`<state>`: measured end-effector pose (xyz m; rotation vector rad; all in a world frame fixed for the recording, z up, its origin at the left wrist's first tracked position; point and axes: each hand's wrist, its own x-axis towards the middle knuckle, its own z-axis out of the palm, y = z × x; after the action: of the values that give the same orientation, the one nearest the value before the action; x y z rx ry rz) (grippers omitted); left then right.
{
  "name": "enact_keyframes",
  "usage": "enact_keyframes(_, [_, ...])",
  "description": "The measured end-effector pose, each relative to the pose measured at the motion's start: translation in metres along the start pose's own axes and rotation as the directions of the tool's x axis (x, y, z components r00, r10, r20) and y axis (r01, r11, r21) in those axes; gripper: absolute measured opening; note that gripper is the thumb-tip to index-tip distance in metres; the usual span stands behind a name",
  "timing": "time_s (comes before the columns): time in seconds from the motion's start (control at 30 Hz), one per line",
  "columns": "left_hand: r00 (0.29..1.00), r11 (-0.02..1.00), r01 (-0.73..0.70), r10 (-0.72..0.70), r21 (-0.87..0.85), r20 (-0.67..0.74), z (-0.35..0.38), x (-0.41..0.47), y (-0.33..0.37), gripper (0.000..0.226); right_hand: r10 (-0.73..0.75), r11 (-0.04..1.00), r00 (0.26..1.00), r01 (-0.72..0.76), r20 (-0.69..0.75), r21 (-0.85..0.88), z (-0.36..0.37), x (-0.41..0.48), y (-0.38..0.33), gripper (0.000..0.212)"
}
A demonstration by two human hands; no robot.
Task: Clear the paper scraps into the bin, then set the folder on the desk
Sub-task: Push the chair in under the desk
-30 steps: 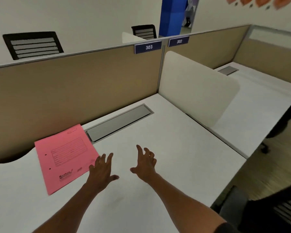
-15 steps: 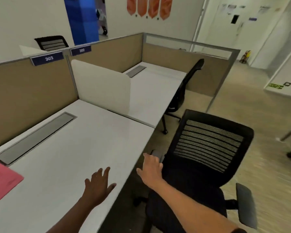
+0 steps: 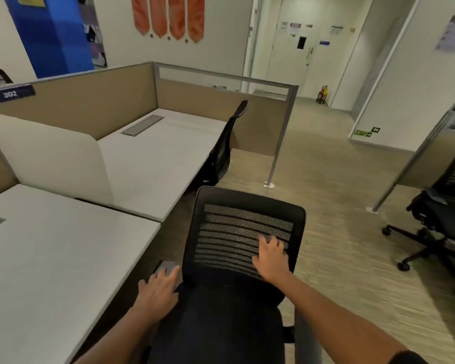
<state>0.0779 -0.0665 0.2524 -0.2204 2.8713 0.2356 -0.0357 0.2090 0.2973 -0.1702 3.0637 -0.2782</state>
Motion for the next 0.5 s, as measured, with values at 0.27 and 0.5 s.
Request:
enact_keyframes(0.27, [1.000, 0.986, -0.022, 0.018, -0.165, -0.025, -0.021, 0.118, 0.140, 0.070, 0.015, 0.993, 1.000, -0.013, 0.014, -0.117, -0.049, 0.125, 0.108, 0.079])
enact_keyframes(0.5, [0.988, 0.872, 0.010, -0.086, -0.489, -0.132, -0.038, 0.222, 0.216, 0.088, -0.055, 0.998, 0.987, 0.050, 0.148, 0.039, -0.027, 0.204, 0.145, 0.103])
